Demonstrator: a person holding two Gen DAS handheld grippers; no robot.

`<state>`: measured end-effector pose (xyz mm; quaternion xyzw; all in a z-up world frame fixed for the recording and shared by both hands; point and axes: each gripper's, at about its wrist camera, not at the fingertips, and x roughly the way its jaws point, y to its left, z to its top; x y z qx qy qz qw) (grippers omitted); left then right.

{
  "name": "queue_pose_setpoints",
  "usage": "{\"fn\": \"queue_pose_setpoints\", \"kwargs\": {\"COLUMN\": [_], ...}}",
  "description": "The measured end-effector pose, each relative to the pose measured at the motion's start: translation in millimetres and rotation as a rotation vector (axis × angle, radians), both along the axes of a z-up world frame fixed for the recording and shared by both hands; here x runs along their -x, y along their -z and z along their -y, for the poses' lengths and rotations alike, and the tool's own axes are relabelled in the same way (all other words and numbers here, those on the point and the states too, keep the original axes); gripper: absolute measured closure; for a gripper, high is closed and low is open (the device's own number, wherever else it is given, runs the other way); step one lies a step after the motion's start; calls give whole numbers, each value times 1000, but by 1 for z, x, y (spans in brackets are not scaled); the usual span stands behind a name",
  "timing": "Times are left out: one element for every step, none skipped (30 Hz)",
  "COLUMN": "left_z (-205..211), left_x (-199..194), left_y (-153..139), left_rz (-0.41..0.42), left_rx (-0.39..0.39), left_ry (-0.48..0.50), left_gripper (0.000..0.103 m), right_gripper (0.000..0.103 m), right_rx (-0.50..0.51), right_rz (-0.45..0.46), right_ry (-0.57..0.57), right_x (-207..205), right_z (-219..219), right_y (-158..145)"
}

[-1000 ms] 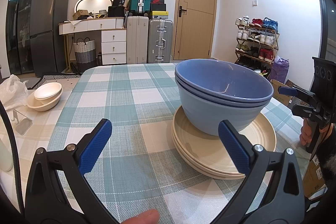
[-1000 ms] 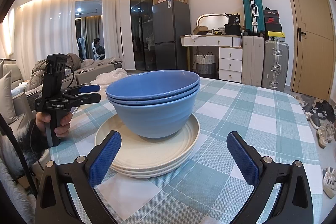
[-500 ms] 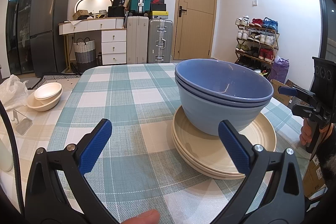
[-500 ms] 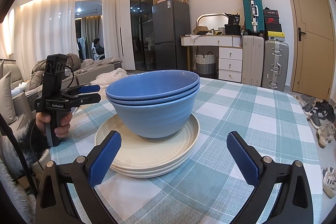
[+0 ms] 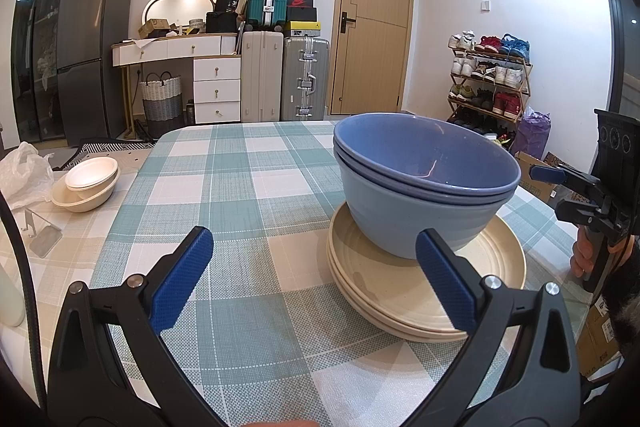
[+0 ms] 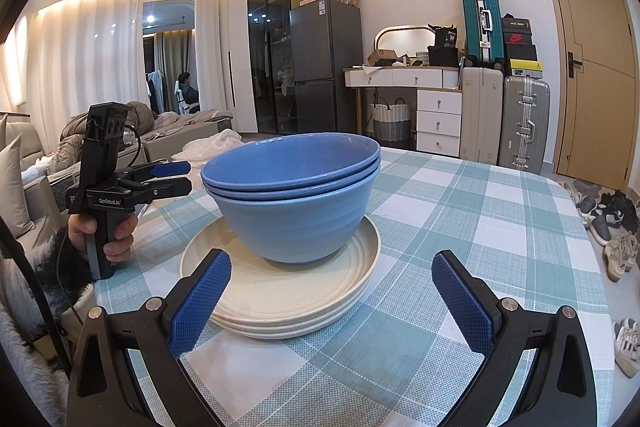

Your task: Organize plates and bowls

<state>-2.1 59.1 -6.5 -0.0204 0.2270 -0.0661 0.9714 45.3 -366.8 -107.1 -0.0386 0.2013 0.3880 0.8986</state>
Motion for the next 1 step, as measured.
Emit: {"fn": "queue_pose_setpoints", "kwargs": {"left_z": [0], "left_x": [0], "left_y": [0], "left_rz": [0], "left_rx": [0], "left_ry": [-1], "left_gripper": [2], "right_gripper": [1], "right_rx": [0], "right_rz": [0], "right_ry": [0], "right_x": [0], "right_z": [0], "right_y": [0]}}
